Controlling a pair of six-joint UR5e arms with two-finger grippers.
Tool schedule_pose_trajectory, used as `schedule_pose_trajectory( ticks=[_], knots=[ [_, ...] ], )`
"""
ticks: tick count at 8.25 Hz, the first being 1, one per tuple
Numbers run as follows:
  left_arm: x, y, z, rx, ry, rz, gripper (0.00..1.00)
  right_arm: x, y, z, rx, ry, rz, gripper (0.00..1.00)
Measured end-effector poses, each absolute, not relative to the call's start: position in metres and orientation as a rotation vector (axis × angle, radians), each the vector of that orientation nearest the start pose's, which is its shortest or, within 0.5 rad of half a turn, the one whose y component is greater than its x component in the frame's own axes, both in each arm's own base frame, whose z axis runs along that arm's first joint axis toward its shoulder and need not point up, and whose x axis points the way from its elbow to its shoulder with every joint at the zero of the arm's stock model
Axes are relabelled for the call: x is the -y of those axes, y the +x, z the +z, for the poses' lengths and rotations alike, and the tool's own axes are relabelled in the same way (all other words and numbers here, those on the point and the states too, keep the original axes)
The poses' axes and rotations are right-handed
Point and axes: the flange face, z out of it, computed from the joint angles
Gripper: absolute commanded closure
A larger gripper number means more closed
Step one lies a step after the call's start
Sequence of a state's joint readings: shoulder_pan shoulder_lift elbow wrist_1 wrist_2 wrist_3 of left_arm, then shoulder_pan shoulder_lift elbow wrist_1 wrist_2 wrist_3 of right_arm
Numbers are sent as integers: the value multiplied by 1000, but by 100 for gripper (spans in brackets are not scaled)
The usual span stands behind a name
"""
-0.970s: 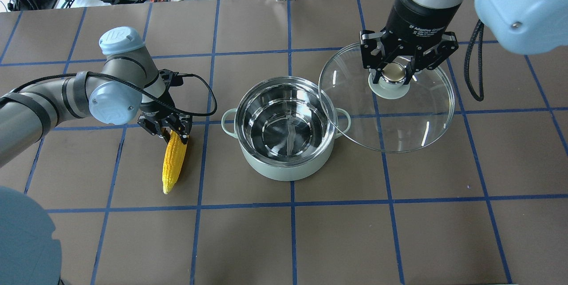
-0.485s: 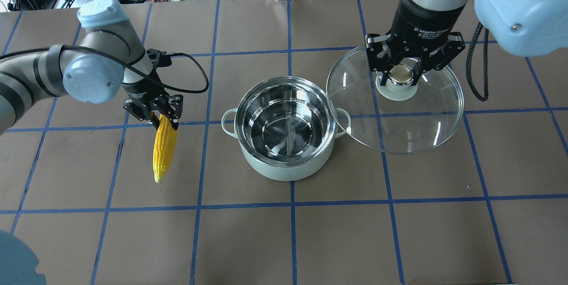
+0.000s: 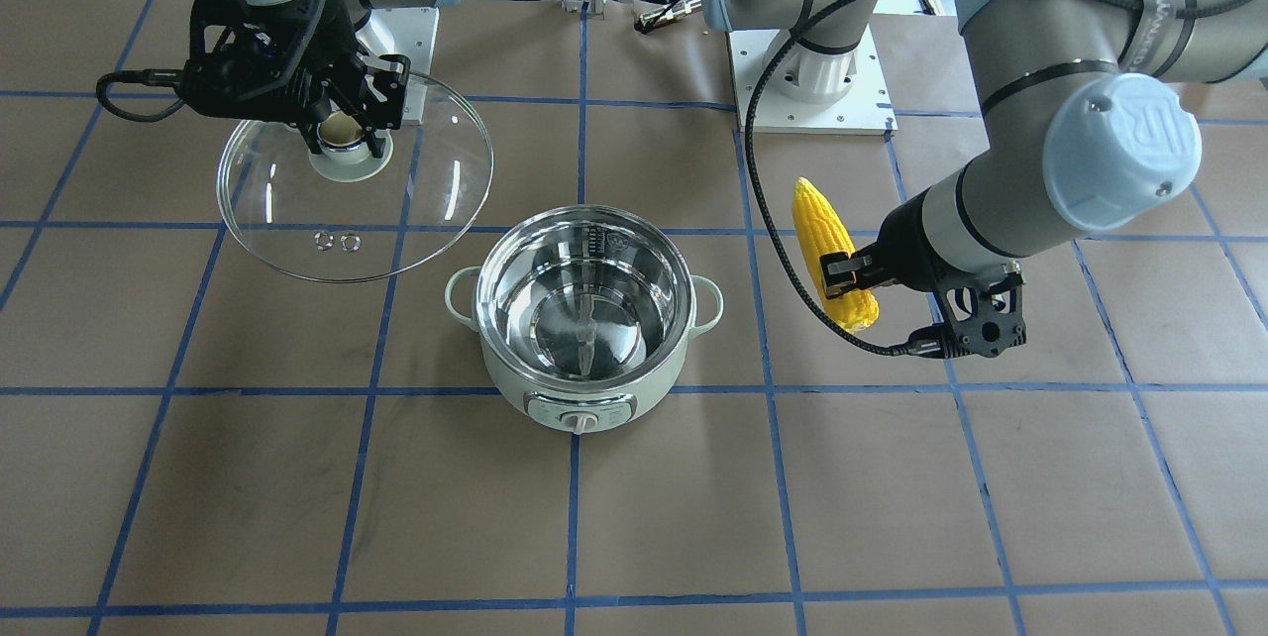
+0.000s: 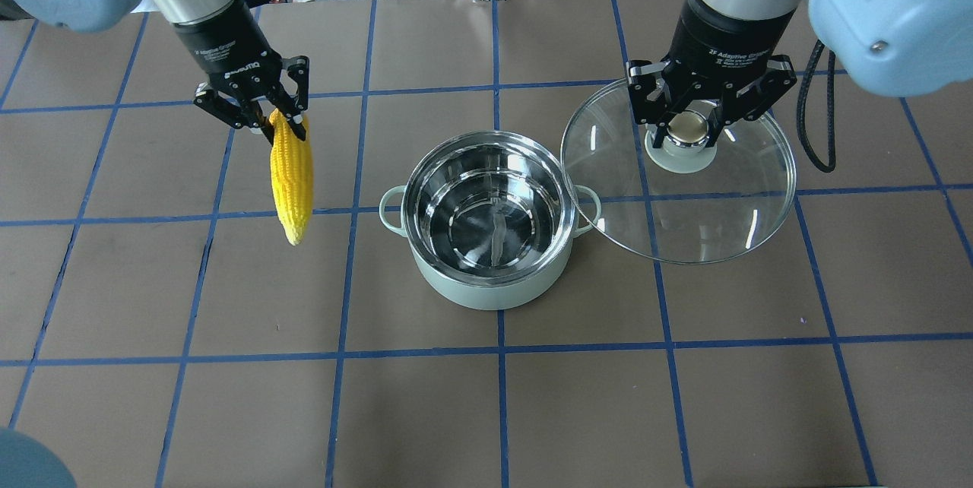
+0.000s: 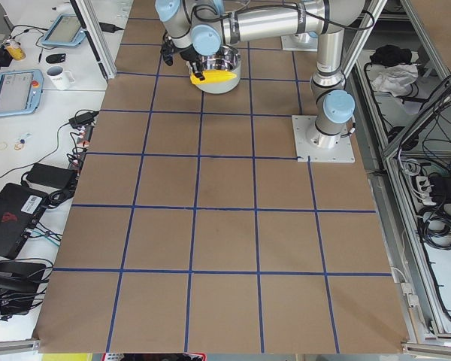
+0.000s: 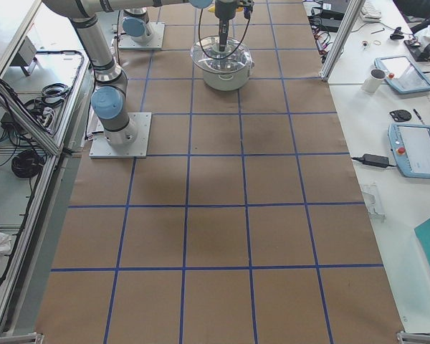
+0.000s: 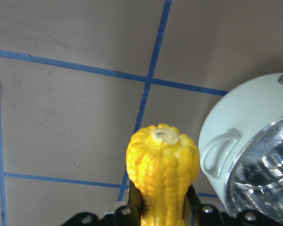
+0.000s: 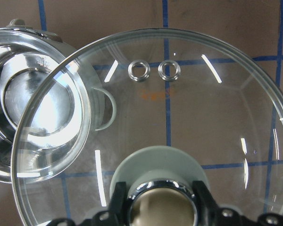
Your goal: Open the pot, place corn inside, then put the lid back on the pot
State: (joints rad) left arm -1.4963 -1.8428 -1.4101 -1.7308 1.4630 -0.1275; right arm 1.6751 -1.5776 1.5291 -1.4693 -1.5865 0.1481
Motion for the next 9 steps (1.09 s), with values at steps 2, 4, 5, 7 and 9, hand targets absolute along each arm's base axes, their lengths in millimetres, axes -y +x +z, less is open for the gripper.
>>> schedule_pose_trajectory(
  ticks=[2,4,5,7,9],
  knots=[
    [582,-172,442,-3194,-306,369,100,467,181,502,-3163,56,78,100],
    [584,-228,438,-3204,-188,310,100,467,181,502,-3163,53,77,100],
    [584,-250,431,-3207,-134,292,100,467,181,502,-3162,53,76,100],
    [583,-287,424,-3225,-35,205,100,466,181,502,-3162,53,76,100],
    [582,-308,418,-3234,22,160,100,466,181,502,-3162,53,79,100]
  ],
)
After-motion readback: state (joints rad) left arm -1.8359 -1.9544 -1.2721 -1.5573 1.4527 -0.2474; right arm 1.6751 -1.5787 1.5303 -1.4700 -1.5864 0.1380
